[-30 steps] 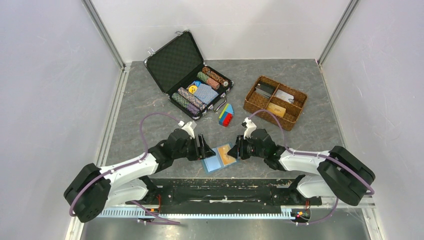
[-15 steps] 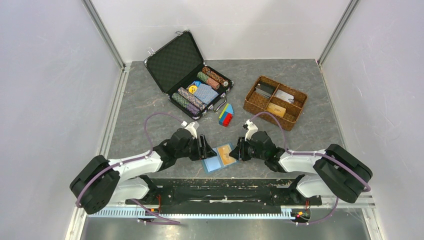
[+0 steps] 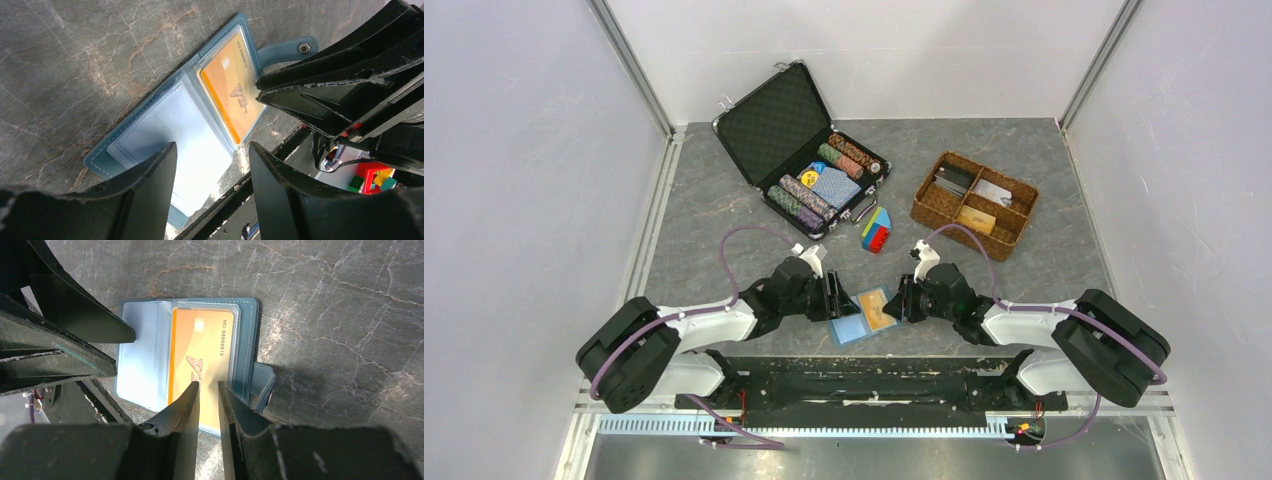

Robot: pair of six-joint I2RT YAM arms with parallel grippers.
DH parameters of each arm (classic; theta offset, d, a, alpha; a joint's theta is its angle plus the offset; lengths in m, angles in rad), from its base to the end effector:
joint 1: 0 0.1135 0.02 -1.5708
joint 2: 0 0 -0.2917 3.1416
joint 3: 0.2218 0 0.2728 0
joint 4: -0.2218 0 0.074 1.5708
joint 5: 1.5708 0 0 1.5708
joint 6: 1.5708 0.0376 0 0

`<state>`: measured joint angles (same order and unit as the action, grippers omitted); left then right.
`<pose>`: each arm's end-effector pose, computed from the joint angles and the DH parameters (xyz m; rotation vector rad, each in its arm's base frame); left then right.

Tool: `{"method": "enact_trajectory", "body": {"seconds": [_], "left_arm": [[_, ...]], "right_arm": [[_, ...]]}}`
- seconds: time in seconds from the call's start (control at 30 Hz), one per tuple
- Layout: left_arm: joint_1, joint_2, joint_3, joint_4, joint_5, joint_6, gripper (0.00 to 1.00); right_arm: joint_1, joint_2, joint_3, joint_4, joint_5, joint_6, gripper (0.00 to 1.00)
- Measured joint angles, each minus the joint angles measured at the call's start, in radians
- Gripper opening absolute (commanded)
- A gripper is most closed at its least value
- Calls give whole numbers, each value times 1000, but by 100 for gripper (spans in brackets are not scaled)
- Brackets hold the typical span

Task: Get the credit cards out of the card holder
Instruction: Remove the credit card from the card holder.

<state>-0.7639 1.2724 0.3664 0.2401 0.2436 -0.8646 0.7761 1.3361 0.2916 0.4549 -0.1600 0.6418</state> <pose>0.1616 -0.1674 0.1516 0.0225 2.4754 -1.0811 0.1600 0.1655 0.1355 -0.2550 2.3097 0.9486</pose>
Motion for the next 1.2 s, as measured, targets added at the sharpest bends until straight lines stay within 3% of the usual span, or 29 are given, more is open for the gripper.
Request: {"method": "enact_trajectory", "body": {"seconds": [0.5,0.93,1.2], "left_arm": [[-9,51,10,50,3,0,58],[-13,60,17,55,3,0,58],[-13,78,17,73,4,0,57]], "right_arm": [[1,2,-15,26,-14,20,22],[1,-6,47,-90,18,-31,23],[1,8,21,-37,-9,-12,22]]}}
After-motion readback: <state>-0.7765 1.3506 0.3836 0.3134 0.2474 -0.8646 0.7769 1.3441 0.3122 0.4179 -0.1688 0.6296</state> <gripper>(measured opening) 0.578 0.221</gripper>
